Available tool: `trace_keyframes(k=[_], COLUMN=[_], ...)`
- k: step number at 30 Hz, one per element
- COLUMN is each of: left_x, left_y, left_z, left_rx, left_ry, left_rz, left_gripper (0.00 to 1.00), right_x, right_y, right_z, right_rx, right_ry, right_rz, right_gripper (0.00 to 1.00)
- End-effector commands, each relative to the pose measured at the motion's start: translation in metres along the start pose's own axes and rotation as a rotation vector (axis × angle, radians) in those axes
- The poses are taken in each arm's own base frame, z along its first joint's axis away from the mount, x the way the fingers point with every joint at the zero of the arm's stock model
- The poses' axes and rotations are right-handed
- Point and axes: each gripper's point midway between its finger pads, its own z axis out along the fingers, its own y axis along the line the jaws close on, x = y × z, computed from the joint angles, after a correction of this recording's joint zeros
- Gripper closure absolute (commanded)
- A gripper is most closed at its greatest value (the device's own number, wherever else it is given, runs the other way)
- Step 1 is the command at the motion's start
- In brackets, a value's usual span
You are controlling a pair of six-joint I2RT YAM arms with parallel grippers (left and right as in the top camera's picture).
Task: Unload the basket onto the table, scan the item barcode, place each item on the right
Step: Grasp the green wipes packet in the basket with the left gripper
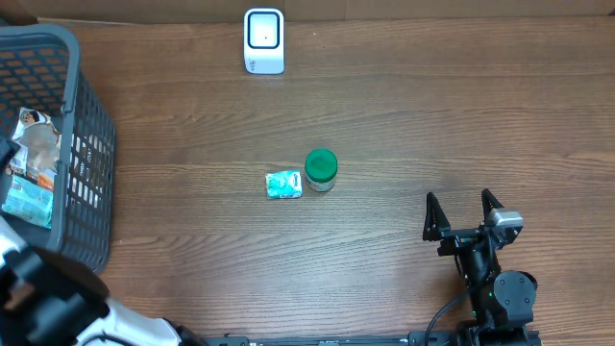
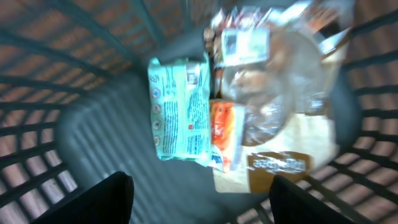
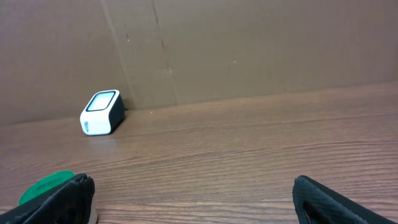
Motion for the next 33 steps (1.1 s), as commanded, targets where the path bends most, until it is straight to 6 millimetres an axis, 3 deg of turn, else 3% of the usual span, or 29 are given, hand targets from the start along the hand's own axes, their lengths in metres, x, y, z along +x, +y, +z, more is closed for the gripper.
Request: trace_keyframes(k=[1,8,16,18,20,23,24,29,33], left_x=[0.012,0.037,0.046,0.047,0.047,0.047,0.049,0.056,0.046], left_y=[-0.001,0.005,0.007,0.007,0.007,0.007,0.008,0.011,0.009], left_z=[0.038,0.110,0.154,0.157,0.158,0.157,0.156,0.148,0.127], left_rx=[-0.026,-0.098,-0.121,-0.122,-0.122,-0.120,-0.122,-0.138,-0.133], left_ry=[0.097,0.259,0.306,0.309,0.310,0.313,0.320,0.363,0.352], left_rz=[0.037,0.024,0.023,0.024,0.024,0.040,0.044,0.048,0.047], left_gripper=[0.29,0.31,0.32,0.36,0.46,0.87,0.96,0.96,0.96], right_x=[0.001,0.001,0.001,0.001,0.001,0.001,0.001,0.001,0.001], right_y=[-0.001,-0.001,-0.001,-0.001,-0.001,-0.001,-0.001,-0.001,-0.001], right_z=[0.000,0.000,0.000,0.000,0.000,0.000,0.000,0.000,0.000], right_rx=[0.003,0.003,0.003,0.003,0.003,0.003,0.003,0.003,0.003], right_ry=[-0.009,-0.009,-0.009,-0.009,-0.009,-0.009,-0.009,-0.009,-0.009], right_rz=[-0.004,-0.004,-0.004,-0.004,-0.004,-0.004,-0.004,-0.004,-0.004], right_gripper=[0.00,0.00,0.00,0.00,0.00,0.00,0.00,0.00,0.00])
